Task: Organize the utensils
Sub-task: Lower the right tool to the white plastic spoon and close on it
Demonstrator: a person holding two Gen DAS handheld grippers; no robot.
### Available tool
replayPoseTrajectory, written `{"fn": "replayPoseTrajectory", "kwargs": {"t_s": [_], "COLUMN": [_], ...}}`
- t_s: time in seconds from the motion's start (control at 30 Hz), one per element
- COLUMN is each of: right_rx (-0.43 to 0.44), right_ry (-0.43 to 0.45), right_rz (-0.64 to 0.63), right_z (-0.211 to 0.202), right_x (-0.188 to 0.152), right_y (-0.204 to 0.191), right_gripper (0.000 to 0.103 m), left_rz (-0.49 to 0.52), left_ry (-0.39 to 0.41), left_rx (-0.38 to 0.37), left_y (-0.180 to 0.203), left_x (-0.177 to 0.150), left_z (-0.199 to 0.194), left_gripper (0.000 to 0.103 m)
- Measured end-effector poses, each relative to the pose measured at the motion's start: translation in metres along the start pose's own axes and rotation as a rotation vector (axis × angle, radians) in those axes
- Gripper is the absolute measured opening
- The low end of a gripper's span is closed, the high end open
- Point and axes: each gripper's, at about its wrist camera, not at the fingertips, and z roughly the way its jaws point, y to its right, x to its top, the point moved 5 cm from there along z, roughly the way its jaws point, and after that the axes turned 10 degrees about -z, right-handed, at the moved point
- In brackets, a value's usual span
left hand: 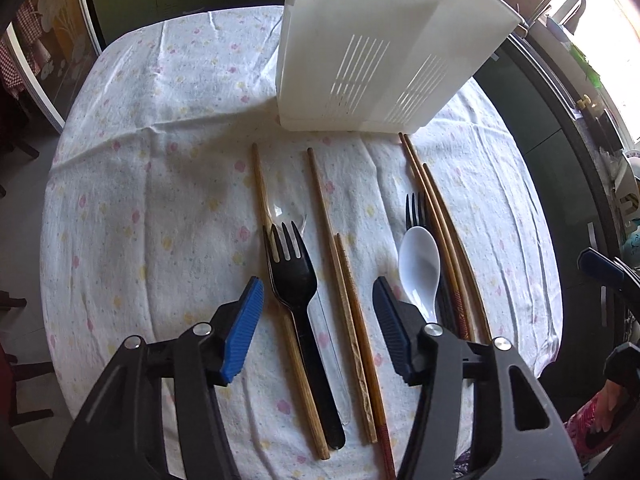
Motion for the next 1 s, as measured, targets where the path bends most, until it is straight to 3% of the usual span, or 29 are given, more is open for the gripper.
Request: {"fn": "replayPoseTrajectory", "kwargs": {"t_s": [0.27,0.4,0.53,0.8,1.0], "right_rx": [0.004,0.004,0.018,0.002,-0.019], "right_ry": [-0.01,-0.003,0.003,-0.025,-0.15], "right_rz": [-0.008,-0.007,-0.004,-0.02,-0.072], "right_z": [0.003,0.002,0.003,0.009,0.043], "right_x": [-0.002,-0.002,-0.004,-0.008,-0.005], "right_y": [0.001,0.004,0.006,0.007,-0.003], "right_gripper": [0.098,0.098,0.098,0.098,0.096], "left_rz": [-0.02,-0.029,-0.05,-0.045,-0.02], "left_ry": [0.008,0.0,-0.012,0.018,0.057], "left_rx": [0.125,0.165,0.167,0.15,0.127], "left_y": [0.004,0.01,0.013,0.004,0.005], "left_x": [0.004,0.001,0.002,0.005,0.006], "left_z": [0.013,0.021,0.024,0.008,-0.014], "left_gripper": [0.049,0.04,0.025,0.025,0.025]}}
